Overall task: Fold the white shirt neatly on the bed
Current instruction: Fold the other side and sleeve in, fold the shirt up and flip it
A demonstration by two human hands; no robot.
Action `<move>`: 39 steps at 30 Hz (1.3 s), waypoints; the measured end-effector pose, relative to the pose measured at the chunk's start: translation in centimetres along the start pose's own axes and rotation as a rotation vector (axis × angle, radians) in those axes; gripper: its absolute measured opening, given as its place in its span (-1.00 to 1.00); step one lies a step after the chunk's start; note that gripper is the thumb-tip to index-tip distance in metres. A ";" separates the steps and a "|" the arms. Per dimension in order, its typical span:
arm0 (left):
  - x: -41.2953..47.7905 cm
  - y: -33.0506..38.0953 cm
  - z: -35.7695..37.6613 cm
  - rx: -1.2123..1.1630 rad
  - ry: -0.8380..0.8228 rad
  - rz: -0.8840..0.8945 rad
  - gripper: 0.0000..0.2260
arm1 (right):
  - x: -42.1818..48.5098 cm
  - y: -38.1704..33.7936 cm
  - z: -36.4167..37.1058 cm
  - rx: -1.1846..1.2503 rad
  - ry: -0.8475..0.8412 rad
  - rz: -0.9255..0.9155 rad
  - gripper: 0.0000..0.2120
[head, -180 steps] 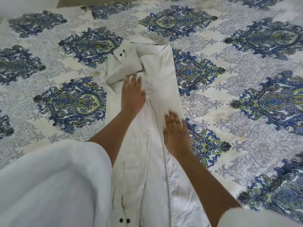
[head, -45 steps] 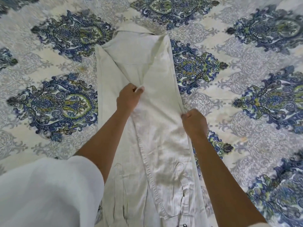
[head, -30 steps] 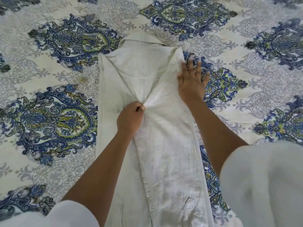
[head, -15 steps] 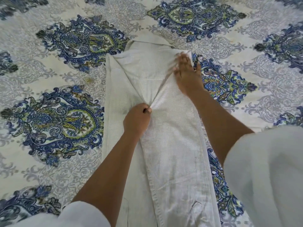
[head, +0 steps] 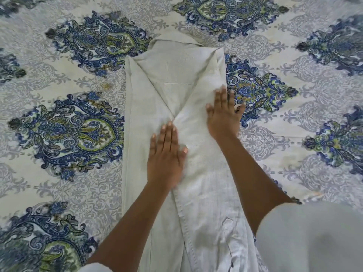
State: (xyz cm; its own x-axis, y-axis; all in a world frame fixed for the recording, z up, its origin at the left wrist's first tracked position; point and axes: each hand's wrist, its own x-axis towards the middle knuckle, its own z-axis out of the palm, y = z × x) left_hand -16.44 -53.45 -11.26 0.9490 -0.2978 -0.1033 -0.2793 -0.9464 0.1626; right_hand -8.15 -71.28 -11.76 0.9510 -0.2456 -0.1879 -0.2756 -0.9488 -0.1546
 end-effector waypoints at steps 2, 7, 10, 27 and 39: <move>-1.9 1.2 0.4 -0.008 -0.005 0.071 -0.45 | -3.0 -1.9 0.1 0.017 0.071 -0.039 -0.49; -8.4 0.8 1.2 0.047 -0.036 0.137 -0.48 | -15.0 1.3 2.9 -0.060 0.024 -0.167 -0.48; -10.4 1.5 0.3 0.046 -0.029 0.128 -0.46 | -17.1 4.0 2.1 0.004 0.107 0.111 -0.44; -21.9 6.9 3.0 0.090 -0.164 0.459 -0.50 | -36.9 10.3 5.4 -0.135 -0.050 -0.133 -0.47; -28.9 7.5 2.0 0.082 -0.295 0.595 -0.48 | -42.6 12.9 3.6 -0.150 -0.184 -0.346 -0.50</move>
State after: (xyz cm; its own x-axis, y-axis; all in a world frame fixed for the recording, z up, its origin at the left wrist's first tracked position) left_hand -46.25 -52.24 -9.02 0.5535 -0.7827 -0.2848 -0.7638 -0.6133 0.2012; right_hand -52.73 -72.38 -9.22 0.9393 0.1190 -0.3218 0.0919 -0.9909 -0.0983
